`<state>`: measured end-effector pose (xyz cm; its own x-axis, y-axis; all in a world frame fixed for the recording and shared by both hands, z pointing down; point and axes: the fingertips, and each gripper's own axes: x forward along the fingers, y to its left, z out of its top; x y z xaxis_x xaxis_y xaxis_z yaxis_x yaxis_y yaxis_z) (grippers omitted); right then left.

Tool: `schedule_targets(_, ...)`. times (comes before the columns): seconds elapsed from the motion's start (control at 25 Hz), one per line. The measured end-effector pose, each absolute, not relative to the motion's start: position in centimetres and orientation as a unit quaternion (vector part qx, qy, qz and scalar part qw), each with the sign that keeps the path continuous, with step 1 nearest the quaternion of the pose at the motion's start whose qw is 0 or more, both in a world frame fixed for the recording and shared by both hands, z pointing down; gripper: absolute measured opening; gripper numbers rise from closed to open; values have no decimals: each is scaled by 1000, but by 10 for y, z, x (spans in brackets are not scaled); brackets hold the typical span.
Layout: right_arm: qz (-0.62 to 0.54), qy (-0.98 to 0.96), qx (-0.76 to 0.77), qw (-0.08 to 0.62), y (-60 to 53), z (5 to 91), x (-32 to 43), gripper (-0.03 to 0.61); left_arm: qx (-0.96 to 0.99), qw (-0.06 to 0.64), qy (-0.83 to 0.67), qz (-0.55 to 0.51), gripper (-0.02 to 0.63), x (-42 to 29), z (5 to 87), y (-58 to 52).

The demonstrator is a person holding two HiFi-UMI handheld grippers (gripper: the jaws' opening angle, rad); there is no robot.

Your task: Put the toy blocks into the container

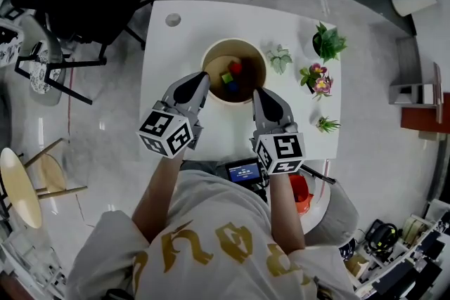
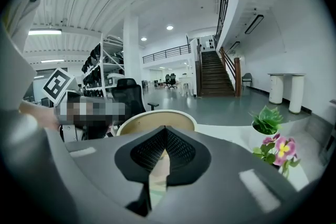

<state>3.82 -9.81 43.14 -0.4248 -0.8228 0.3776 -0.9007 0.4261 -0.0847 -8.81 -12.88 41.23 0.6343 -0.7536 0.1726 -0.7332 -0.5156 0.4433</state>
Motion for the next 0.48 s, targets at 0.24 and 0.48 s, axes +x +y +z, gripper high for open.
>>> schedule_targets(0.24, 135, -826, 532, 129, -90, 415, 55, 21, 860, 227, -456, -7, 0, -88, 400, -113)
schedule_targets(0.48, 133, -826, 535, 118, -78, 404, 64, 21, 850, 204, -485, 3, 0, -85, 388, -103)
